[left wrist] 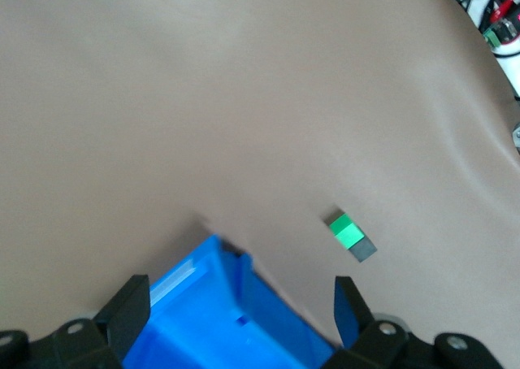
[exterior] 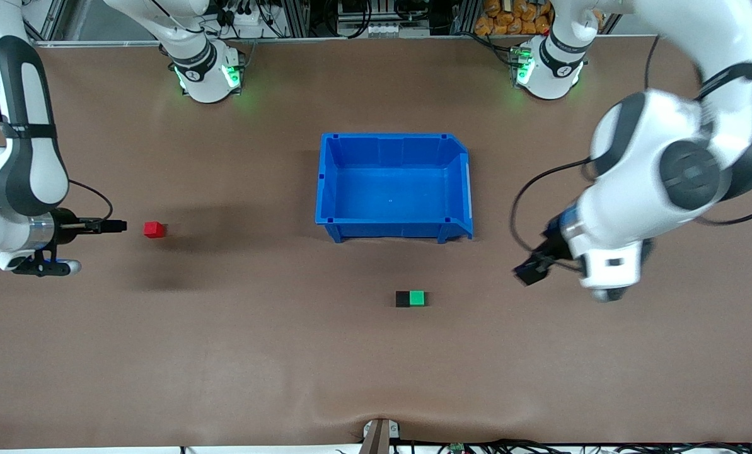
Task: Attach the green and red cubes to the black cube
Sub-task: 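Raise the left gripper away while the right gripper approaches the red cube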
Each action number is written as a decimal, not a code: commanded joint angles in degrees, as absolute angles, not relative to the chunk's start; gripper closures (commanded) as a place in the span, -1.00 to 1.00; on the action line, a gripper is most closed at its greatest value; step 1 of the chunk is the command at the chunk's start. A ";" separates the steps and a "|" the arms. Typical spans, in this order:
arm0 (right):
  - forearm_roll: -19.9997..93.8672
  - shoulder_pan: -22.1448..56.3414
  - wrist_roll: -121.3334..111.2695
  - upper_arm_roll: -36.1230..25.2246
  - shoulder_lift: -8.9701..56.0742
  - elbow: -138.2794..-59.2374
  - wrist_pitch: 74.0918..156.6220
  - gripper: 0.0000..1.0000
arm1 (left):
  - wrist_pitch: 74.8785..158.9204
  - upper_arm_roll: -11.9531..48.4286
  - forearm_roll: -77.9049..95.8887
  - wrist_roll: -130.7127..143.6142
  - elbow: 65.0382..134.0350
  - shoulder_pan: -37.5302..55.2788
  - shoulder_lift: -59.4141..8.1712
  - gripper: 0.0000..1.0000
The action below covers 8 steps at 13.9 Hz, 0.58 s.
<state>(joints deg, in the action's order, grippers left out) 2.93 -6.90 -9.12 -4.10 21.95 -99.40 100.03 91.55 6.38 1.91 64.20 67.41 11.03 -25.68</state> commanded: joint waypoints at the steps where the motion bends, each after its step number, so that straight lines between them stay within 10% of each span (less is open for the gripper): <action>1: 3.25 -7.29 -9.14 -3.69 22.24 -100.37 101.07 -1.00 | 89.56 7.38 2.02 58.30 69.70 6.07 -21.46 -1.00; 8: 3.25 -7.12 -9.23 -3.69 22.94 -102.65 105.11 -1.00 | 87.37 6.68 1.41 31.93 69.61 -0.79 -16.71 -1.00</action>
<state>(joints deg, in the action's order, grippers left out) 2.93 -6.89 -9.12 -4.06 23.20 -100.82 103.02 89.05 6.38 1.90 37.76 67.76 0.69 -19.86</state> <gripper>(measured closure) 0.000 0.000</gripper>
